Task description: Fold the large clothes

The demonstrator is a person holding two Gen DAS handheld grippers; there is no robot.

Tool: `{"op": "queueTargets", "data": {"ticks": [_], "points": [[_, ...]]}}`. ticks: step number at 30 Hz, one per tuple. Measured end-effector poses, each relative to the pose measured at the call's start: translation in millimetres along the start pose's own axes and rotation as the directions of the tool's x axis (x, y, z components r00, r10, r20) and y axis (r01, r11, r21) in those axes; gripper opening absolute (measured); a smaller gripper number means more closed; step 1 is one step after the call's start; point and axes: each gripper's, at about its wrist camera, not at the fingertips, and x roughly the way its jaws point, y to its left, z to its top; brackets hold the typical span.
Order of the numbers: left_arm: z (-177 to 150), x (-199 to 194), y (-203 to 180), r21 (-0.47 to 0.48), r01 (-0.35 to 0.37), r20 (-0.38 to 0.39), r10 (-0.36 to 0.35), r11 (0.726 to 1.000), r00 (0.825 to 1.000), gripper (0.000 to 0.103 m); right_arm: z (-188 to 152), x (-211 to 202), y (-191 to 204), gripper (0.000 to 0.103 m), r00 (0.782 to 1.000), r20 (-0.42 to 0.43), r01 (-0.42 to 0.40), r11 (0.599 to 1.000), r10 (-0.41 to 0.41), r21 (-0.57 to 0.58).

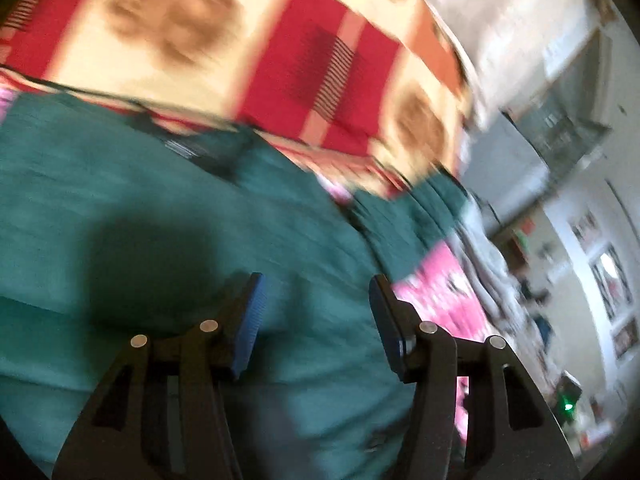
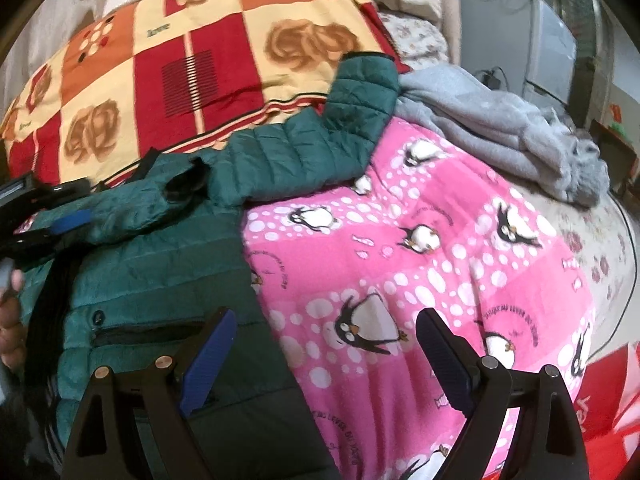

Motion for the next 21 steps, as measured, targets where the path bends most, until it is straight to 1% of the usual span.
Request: {"op": "queueTargets", "data": {"ticks": [2,4,5,7,8,9,10,11,12,13,14,15,16,17,18,19,20,21], "points": [[17,-26,23,-0.022,-0.066,0.063,0.067,0.998,0.996,0.053,16,-1,7,0.090,0.999,-0.001,-0.040,0.999,0.040,-0.023],[36,-45,45,-0.025,-0.142,0.112,0.144,0.990,0.983,0.053,45,1,22,0.090,0.996,0.004,-0.091,0.994,0.092,-0.066],[45,-53,56,-0.017,-0.204,0.136,0.205,0.979,0.969,0.053,62,5,32,0.090,0.991,0.016,-0.134,0.988,0.136,-0.082],[59,-61,77,-0.023,-0.319,0.175,0.318,0.947,0.932,0.054,87,15,56,0.090,0.976,0.025,-0.212,0.968,0.217,-0.134],[63,-63,89,-0.039,-0.366,0.188,0.366,0.930,0.911,0.054,104,29,77,0.090,0.961,0.002,-0.272,0.945,0.277,-0.180],[65,-64,103,-0.075,-0.400,0.191,0.407,0.913,0.893,0.054,111,38,89,0.090,0.951,-0.015,-0.307,0.931,0.310,-0.197],[66,-63,115,-0.113,-0.413,0.180,0.427,0.904,0.886,0.054,122,51,107,0.087,0.930,-0.033,-0.364,0.908,0.365,-0.207],[65,-60,127,-0.150,-0.410,0.159,0.431,0.900,0.888,0.054,129,61,120,0.082,0.915,-0.038,-0.400,0.892,0.402,-0.209],[63,-54,139,-0.192,-0.385,0.127,0.412,0.903,0.903,0.054,135,71,136,0.082,0.898,-0.043,-0.436,0.874,0.438,-0.216],[60,-48,147,-0.221,-0.362,0.103,0.391,0.906,0.915,0.054,139,83,153,0.082,0.877,-0.063,-0.478,0.850,0.477,-0.222],[55,-40,155,-0.238,-0.356,0.082,0.384,0.904,0.920,0.054,141,93,163,0.082,0.855,-0.089,-0.517,0.825,0.512,-0.226],[51,-38,157,-0.231,-0.376,0.071,0.401,0.897,0.913,0.054,141,108,174,0.080,0.835,-0.126,-0.550,0.801,0.536,-0.235],[47,-31,157,-0.216,-0.408,0.057,0.428,0.887,0.902,0.055,137,123,183,0.078,0.846,-0.150,-0.534,0.803,0.512,-0.266],[42,-27,159,-0.202,-0.431,0.047,0.448,0.879,0.893,0.055,132,133,185,0.078,0.874,-0.155,-0.487,0.823,0.461,-0.294],[38,-23,161,-0.196,-0.444,0.039,0.460,0.874,0.887,0.056,126,154,180,0.078,0.915,-0.173,-0.401,0.860,0.364,-0.314],[35,-20,163,-0.197,-0.443,0.038,0.458,0.875,0.888,0.061,121,168,172,0.078,0.932,-0.191,-0.355,0.883,0.309,-0.306],[33,-19,165,-0.197,-0.436,0.041,0.452,0.878,0.891,0.061,117,182,160,0.077,0.931,-0.217,-0.346,0.897,0.293,-0.274],[31,-16,165,-0.189,-0.445,0.044,0.461,0.875,0.887,0.061,112,194,144,0.077,0.904,-0.238,-0.403,0.893,0.354,-0.203]]}}
